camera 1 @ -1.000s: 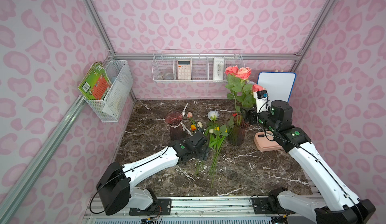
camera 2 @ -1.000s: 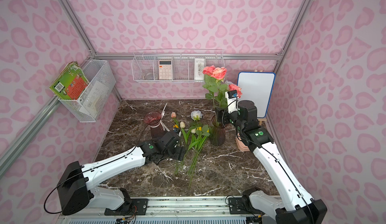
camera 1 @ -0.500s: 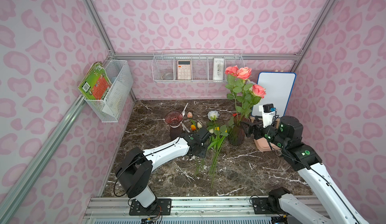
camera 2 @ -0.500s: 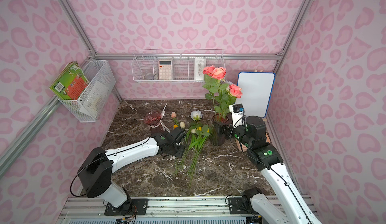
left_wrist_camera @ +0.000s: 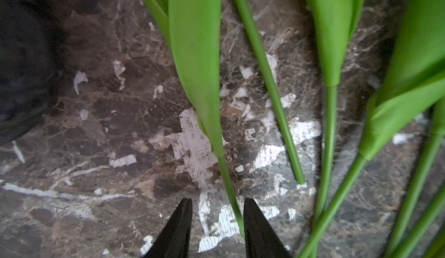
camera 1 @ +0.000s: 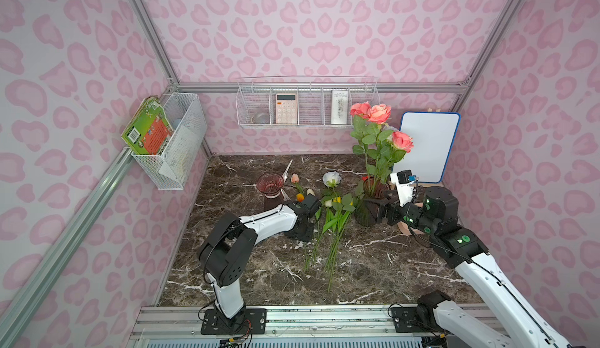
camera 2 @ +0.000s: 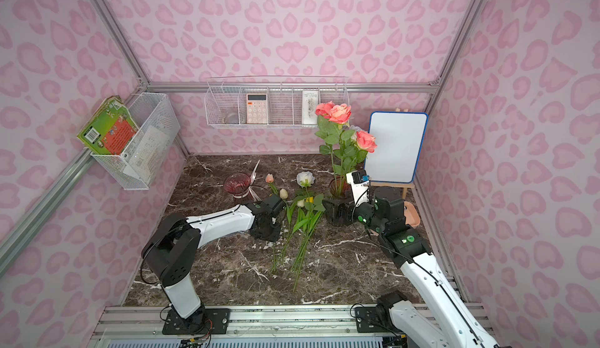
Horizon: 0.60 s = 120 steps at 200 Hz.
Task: Arrange the flowers in different vases according to their variety
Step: Pick up the flower at the center of the board.
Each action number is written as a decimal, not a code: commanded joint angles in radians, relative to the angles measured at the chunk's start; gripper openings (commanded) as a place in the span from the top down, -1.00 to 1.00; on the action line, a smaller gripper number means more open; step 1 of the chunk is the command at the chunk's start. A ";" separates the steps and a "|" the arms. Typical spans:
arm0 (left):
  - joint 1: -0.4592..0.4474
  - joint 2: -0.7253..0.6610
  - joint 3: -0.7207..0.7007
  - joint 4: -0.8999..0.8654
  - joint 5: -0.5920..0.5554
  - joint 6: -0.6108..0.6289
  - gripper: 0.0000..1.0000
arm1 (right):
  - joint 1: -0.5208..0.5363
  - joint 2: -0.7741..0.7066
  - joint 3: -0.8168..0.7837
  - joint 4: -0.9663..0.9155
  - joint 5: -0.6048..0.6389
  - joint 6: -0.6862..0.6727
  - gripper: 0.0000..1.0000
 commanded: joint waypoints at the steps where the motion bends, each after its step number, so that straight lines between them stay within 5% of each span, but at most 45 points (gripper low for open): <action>1: 0.011 0.027 0.008 0.023 0.029 0.010 0.21 | 0.011 0.005 -0.009 0.039 -0.013 0.022 -0.98; 54: 0.024 0.081 0.020 0.011 0.031 0.012 0.53 | 0.042 0.019 -0.028 0.080 -0.030 0.036 -0.98; 98: 0.025 0.036 0.035 -0.035 -0.004 0.026 1.00 | 0.127 0.051 -0.093 0.206 -0.036 0.089 -0.98; 120: 0.025 0.000 0.049 -0.053 -0.029 0.041 1.00 | 0.190 0.081 -0.124 0.194 0.000 0.074 -0.98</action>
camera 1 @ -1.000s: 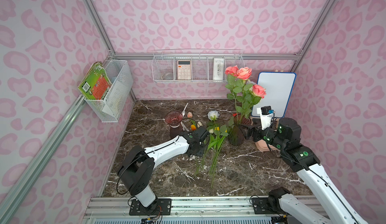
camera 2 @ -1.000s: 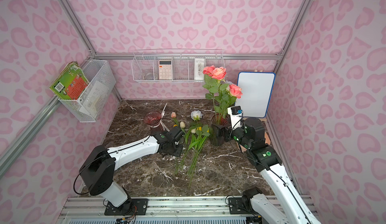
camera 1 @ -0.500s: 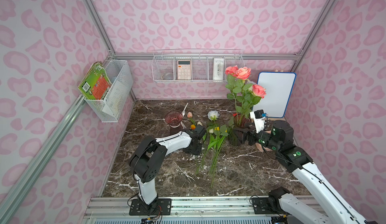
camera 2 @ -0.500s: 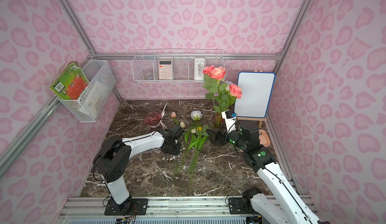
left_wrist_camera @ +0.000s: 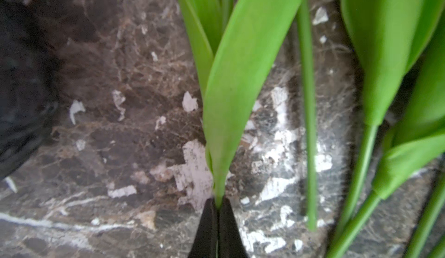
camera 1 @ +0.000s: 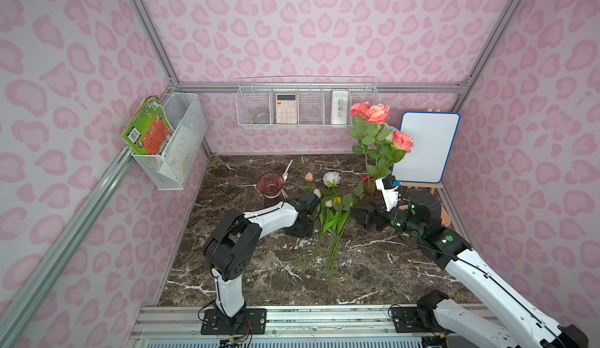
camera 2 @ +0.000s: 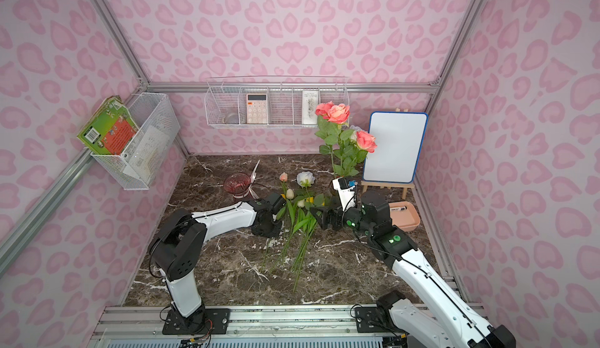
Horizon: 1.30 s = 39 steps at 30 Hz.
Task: Arrange the flowers in different vases according to their variety
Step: Pick up the flower at the center of the board, then insert the flower into the vase.
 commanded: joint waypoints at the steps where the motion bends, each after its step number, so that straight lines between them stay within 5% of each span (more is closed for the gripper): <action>1: 0.001 -0.036 0.016 -0.054 -0.035 0.024 1.00 | 0.050 0.028 -0.026 0.044 0.022 -0.003 -0.98; 24: -0.001 -0.549 0.042 -0.116 -0.149 -0.002 1.00 | 0.033 0.068 -0.198 0.138 0.099 0.158 -0.97; 39: 0.000 -0.681 0.088 0.090 -0.244 0.130 1.00 | -0.105 0.007 -0.316 0.312 -0.025 0.396 -0.98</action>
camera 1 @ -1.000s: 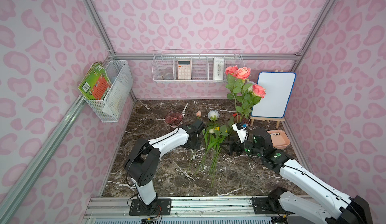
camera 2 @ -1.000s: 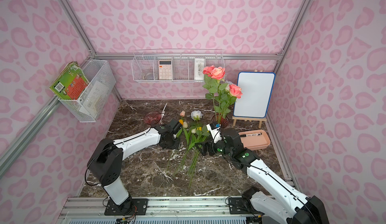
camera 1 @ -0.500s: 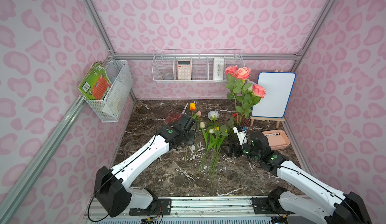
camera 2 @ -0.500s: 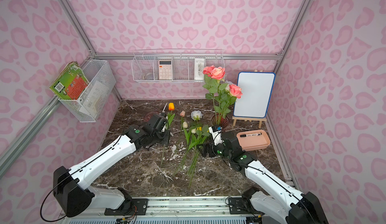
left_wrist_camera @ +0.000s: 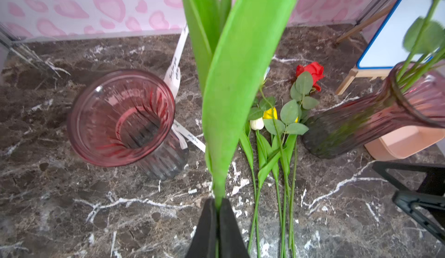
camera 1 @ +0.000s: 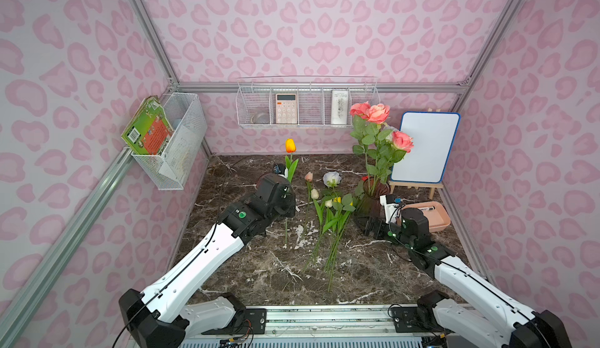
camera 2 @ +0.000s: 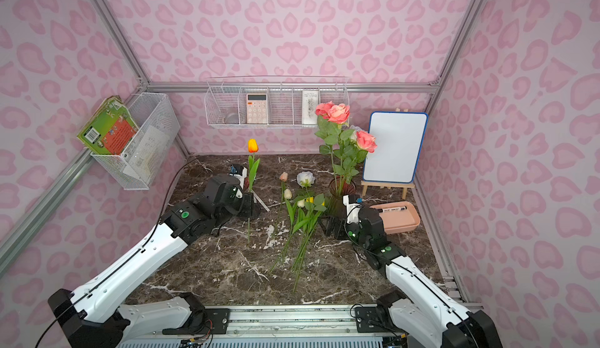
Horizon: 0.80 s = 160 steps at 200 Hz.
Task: Arrange the flowers in different vases according to their variety
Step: Insert the flower into the vase.
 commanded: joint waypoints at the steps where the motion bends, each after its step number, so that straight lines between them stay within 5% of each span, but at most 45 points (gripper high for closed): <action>1: 0.000 -0.013 0.034 0.121 -0.064 0.069 1.00 | -0.004 -0.010 -0.004 0.073 -0.039 0.055 -0.98; 46: 0.022 0.047 0.167 0.237 -0.142 0.223 1.00 | -0.004 -0.020 -0.019 0.094 -0.050 0.077 -0.98; 87: 0.130 0.111 0.249 0.391 -0.097 0.330 1.00 | -0.004 -0.022 -0.044 0.123 -0.060 0.125 -0.98; 160: 0.291 0.236 0.172 0.653 0.004 0.371 1.00 | 0.007 0.000 -0.077 0.159 -0.086 0.151 -0.97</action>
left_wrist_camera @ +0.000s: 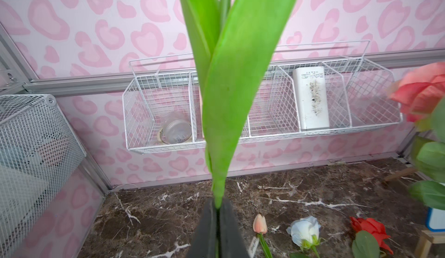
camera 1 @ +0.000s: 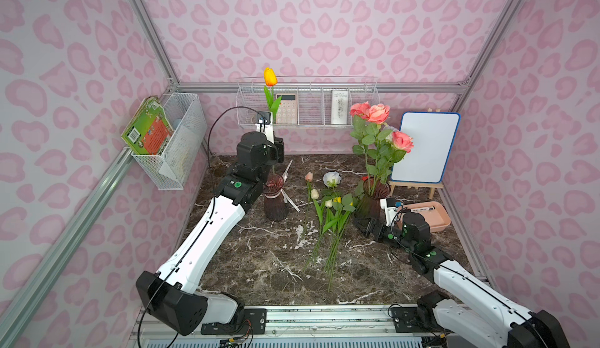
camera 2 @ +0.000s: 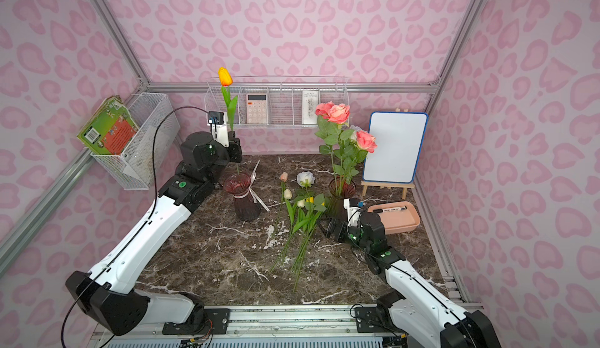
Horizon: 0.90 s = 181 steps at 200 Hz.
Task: Arrange the flowers in different vases according to their variety
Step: Insert the flower into the vase, then pick up the flower at the center of the board.
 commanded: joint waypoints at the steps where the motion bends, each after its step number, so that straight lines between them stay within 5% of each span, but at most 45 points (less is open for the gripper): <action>1: 0.043 0.022 -0.054 0.130 0.054 0.003 1.00 | 0.004 0.004 -0.006 0.036 -0.008 0.010 -0.98; 87: 0.074 -0.029 -0.287 0.197 0.128 -0.119 1.00 | 0.004 0.071 -0.003 0.021 -0.016 0.015 -0.98; 103: 0.073 -0.068 -0.307 0.150 0.130 -0.160 0.53 | 0.003 0.092 0.004 0.009 -0.020 0.051 -0.98; 139: 0.069 -0.129 -0.281 -0.025 0.182 -0.221 -0.13 | -0.006 0.161 0.014 0.039 -0.082 0.101 -0.98; 181: 0.043 -0.209 -0.284 -0.165 0.239 -0.323 -0.51 | -0.020 0.245 0.038 0.092 -0.189 0.103 -0.98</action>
